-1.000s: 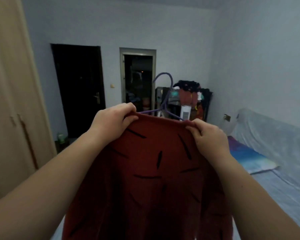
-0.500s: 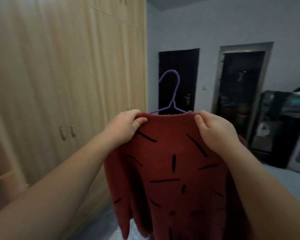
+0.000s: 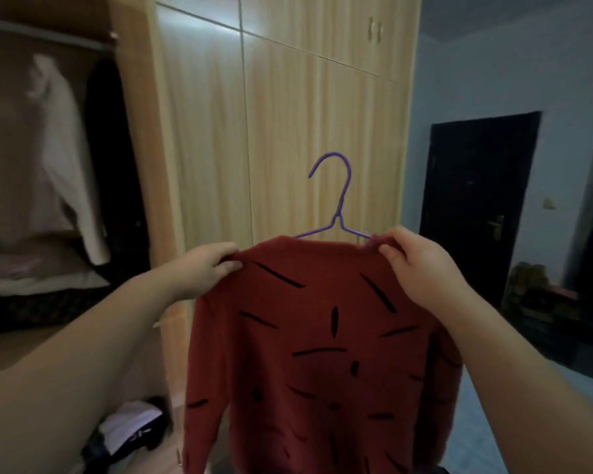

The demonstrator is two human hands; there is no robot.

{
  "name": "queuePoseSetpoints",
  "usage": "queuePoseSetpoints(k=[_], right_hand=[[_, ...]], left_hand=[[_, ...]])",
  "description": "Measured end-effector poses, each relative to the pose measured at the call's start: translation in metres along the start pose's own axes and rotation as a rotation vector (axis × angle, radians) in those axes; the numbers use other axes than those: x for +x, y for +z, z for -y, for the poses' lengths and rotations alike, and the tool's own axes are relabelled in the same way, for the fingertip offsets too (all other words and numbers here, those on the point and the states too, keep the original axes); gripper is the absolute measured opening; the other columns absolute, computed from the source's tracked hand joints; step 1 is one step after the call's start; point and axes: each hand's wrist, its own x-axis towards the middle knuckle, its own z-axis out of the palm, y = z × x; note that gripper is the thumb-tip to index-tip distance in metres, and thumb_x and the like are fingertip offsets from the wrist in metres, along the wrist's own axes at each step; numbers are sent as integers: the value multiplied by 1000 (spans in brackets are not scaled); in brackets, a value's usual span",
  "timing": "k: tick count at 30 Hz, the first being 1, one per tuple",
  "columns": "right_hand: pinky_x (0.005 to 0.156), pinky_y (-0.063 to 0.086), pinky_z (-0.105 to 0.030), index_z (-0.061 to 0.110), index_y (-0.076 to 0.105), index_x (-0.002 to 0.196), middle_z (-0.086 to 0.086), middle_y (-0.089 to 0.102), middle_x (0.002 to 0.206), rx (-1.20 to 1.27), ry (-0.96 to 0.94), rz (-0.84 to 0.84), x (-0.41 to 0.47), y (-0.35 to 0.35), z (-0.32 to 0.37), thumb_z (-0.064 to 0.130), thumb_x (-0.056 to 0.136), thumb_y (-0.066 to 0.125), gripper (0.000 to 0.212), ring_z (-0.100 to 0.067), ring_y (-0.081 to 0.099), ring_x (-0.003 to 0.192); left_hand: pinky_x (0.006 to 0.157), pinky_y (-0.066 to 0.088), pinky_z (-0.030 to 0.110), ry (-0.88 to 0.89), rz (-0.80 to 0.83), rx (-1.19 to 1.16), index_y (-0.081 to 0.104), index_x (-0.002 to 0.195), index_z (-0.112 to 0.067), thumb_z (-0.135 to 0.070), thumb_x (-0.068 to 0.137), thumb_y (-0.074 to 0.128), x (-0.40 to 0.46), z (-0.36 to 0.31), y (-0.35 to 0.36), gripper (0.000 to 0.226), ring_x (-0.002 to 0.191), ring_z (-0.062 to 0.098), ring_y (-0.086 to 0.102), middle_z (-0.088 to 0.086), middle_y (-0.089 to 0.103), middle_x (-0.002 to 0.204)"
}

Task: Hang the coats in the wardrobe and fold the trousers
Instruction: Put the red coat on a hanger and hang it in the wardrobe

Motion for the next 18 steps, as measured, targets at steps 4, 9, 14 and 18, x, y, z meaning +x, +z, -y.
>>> queuePoseSetpoints(k=[4,9,14,18], right_hand=[[81,50,-39,26,64,107,-2,72,102,21,-14,-2,11,51,52,33,97,58,13,-30,64,99],[78,47,-36,25,65,101,0,71,100,99,-127,71,7,123,142,28,95,61,8,-28,63,98],[79,48,-34,33,62,100,14,64,92,126,-171,174,11,165,213,36,94,63,6,-16,59,90],[67,40,-31,34,53,92,17,55,80,71,-216,180,5,196,267,41,94,61,11,-18,58,82]], left_hand=[[83,47,25,-14,10,-31,62,109,-26,-30,95,61,-25,29,-30,15,97,15,63,-6,67,103],[88,49,29,-69,88,-110,69,103,-29,-62,94,41,-65,68,-47,44,96,6,64,-13,70,98],[73,42,29,-98,-189,-158,65,80,-23,-29,101,52,-120,149,-74,25,75,3,57,-10,64,76],[76,48,35,-155,-289,-44,58,79,-41,-40,98,50,-160,211,-111,21,81,10,59,-14,61,78]])
